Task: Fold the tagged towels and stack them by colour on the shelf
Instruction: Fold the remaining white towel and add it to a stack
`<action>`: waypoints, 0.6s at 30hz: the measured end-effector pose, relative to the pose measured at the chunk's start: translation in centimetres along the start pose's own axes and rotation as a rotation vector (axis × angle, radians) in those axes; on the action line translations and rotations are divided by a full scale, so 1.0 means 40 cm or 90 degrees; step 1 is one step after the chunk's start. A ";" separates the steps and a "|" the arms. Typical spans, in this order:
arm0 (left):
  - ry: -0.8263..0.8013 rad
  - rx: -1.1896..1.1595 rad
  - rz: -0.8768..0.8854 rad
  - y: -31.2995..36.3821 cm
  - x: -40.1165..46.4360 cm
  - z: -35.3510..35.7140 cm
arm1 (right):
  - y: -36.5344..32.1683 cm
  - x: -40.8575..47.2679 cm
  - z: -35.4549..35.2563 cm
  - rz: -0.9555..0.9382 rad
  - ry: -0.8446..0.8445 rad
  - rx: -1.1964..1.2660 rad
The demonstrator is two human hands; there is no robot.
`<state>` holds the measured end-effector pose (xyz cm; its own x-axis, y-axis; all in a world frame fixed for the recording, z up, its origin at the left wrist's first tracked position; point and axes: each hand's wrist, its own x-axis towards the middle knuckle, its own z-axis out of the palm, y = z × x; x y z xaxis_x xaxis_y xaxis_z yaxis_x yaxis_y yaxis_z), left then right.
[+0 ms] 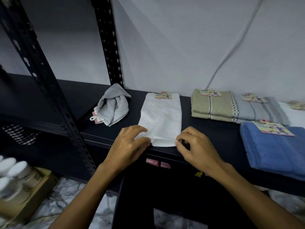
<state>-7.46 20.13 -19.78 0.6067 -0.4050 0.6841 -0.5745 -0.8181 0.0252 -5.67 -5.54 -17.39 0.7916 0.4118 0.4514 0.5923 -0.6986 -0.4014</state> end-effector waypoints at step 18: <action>0.052 -0.119 -0.046 0.044 -0.064 0.041 | 0.073 -0.102 0.006 -0.079 0.088 -0.086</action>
<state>-9.13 19.05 -22.68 0.6082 -0.3069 0.7321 -0.6270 -0.7513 0.2060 -7.14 -9.11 -20.59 0.6806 0.4214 0.5994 0.6504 -0.7241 -0.2295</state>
